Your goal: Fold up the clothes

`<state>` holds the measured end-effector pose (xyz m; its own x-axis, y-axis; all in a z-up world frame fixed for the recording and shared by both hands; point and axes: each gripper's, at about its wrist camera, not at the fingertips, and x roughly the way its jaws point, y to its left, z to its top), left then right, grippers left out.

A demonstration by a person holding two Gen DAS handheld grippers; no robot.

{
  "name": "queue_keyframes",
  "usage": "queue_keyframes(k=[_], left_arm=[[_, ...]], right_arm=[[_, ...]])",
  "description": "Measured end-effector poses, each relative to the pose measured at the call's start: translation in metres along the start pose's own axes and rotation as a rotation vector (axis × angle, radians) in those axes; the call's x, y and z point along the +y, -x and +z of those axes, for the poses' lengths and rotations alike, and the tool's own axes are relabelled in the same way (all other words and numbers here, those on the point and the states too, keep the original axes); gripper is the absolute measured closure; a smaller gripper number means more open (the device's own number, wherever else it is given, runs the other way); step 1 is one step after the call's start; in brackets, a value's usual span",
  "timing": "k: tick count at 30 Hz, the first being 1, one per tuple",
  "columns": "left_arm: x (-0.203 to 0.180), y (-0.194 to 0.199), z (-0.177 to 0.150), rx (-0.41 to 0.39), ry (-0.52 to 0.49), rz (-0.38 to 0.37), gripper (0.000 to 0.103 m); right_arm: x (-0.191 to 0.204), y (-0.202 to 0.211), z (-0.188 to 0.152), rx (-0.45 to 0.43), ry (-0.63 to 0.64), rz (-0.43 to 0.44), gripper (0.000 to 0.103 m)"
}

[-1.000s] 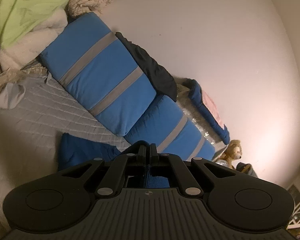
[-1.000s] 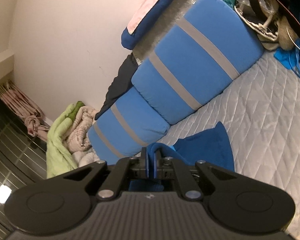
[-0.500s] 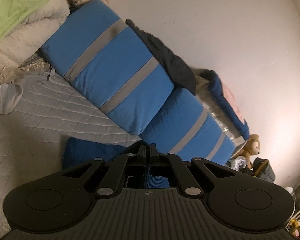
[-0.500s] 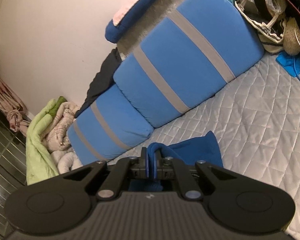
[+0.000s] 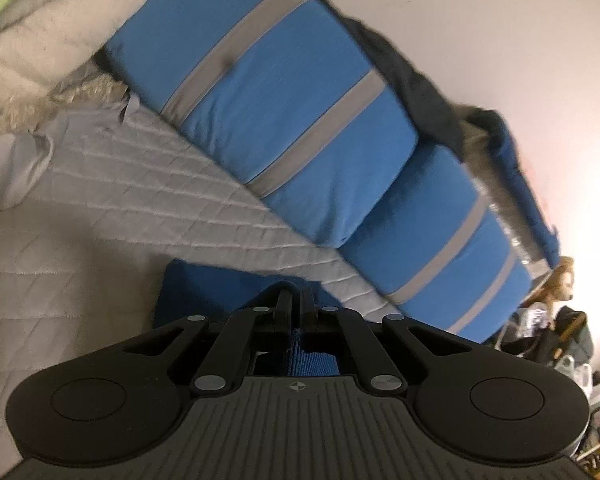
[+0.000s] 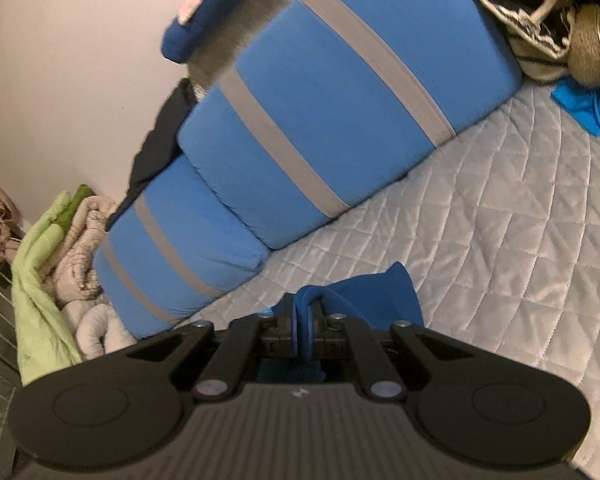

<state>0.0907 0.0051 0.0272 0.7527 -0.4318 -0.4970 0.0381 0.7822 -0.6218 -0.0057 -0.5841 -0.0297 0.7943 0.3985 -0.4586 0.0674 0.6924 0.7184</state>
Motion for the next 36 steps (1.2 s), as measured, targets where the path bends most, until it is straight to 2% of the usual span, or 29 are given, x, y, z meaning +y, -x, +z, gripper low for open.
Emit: queue_keyframes(k=[5,10,21,24,27,28,29,31,33,36], left_arm=[[0.014,-0.029,0.002,0.039,0.037,0.029,0.100],[0.032,-0.055,0.006,0.067,0.131,0.036,0.100],[0.049,-0.099,-0.003,0.110,0.120,0.159,0.099],[0.054,-0.103,-0.006,0.110,0.140,0.164,0.098],[0.058,-0.104,-0.005,0.115,0.167,0.151,0.097],[0.059,-0.102,-0.005,0.118,0.174,0.142,0.092],[0.058,-0.099,-0.005,0.125,0.169,0.138,0.088],[0.057,-0.094,-0.006,0.138,0.159,0.129,0.066],[0.056,-0.089,-0.006,0.151,0.150,0.121,0.061],[0.055,-0.082,-0.008,0.172,0.137,0.108,0.061]], right_arm=[[-0.017,-0.029,0.000,0.022,-0.021,-0.036,0.098],[-0.032,-0.057,0.001,0.038,-0.039,-0.072,0.098],[-0.054,-0.109,-0.003,0.062,-0.051,-0.145,0.097],[-0.059,-0.116,-0.006,0.045,-0.083,-0.139,0.096],[-0.060,-0.125,-0.010,0.063,-0.081,-0.171,0.090],[-0.060,-0.126,-0.010,0.068,-0.082,-0.174,0.071],[-0.060,-0.125,-0.010,0.072,-0.086,-0.164,0.059],[-0.058,-0.119,-0.009,0.070,-0.083,-0.141,0.036],[-0.054,-0.112,-0.008,0.075,-0.067,-0.113,0.026],[-0.049,-0.103,-0.007,0.102,-0.042,-0.069,0.025]])
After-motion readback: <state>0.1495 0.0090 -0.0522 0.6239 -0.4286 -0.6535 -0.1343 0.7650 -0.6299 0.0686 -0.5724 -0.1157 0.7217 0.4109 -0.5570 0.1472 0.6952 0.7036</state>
